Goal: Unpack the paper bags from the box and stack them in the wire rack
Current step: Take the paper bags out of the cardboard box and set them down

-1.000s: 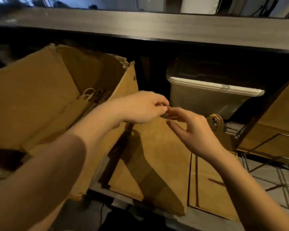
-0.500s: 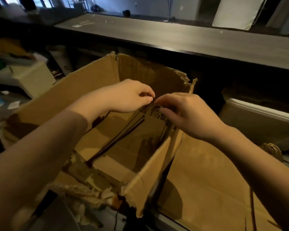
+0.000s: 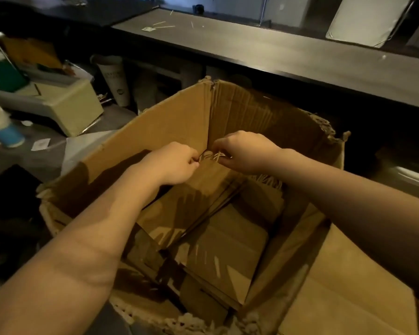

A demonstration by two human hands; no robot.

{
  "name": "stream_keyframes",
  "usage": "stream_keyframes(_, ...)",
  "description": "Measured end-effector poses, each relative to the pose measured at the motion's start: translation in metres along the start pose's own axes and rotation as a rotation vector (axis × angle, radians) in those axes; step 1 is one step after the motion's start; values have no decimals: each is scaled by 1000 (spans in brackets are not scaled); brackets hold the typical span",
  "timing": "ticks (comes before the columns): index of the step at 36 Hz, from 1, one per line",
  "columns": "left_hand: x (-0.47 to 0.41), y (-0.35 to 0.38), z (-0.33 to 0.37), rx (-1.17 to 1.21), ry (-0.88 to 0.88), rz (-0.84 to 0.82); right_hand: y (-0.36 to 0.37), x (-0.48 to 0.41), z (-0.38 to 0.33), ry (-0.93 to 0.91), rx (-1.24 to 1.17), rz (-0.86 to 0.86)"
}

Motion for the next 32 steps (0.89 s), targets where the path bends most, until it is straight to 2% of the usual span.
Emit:
stream_keyframes(8,0,2,7,-113,47,11,69,-9,38,263,-35,-188)
stream_keyframes(11,-1,1,14,-121,80,25,90,5,45,264,52,-298)
stream_keyframes(15,-6,-4,18,-83,100,39,108,20,56,269,43,-397)
stream_keyframes(26,-11,-2,13,-82,72,19,104,11,57,315,27,-319)
stream_keyframes(32,-9,4,9,-79,51,-26,109,15,60,322,-14,-375)
Point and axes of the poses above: each hand's wrist, its own x-axis away from the middle knuckle, its own y-axis out of the palm, z = x × y, the point moved 8 cm from there along -x, towards the middle knuckle, and after that the axes turned 6 degrees about z, right-handed, at the moved point
